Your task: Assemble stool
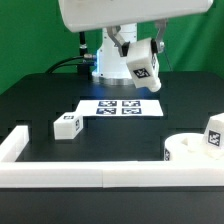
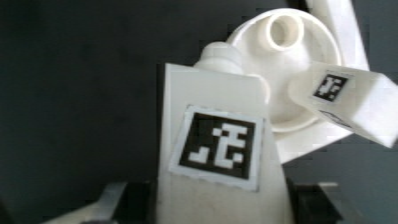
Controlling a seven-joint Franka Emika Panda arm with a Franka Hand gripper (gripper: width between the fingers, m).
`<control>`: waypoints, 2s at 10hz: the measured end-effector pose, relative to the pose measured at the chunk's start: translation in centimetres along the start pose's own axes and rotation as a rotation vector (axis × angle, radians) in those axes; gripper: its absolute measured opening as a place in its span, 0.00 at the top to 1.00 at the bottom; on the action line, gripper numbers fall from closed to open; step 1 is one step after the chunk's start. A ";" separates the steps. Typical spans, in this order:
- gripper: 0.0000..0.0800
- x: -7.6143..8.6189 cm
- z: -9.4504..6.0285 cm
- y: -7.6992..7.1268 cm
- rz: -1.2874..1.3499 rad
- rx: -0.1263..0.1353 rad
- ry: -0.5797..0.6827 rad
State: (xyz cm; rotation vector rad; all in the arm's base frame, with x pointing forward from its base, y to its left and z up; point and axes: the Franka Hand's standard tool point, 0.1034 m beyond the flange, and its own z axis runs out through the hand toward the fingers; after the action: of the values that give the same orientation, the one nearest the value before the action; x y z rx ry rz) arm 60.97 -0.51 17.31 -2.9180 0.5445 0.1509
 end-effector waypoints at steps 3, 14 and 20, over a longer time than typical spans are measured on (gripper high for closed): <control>0.59 0.4 1.5 -1.2 -0.059 -0.087 0.260; 0.59 -1.6 7.1 -6.1 -0.375 -0.175 0.590; 0.59 -1.3 7.2 -5.9 -0.469 -0.248 0.609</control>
Offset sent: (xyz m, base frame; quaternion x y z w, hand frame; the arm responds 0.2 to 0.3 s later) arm -0.0037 -0.0126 -0.0119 -0.2433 0.2410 -0.0415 0.9386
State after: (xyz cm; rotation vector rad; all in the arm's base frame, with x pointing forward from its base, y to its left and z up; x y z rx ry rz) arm 61.42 6.72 11.30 -3.2071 -0.1211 -0.7989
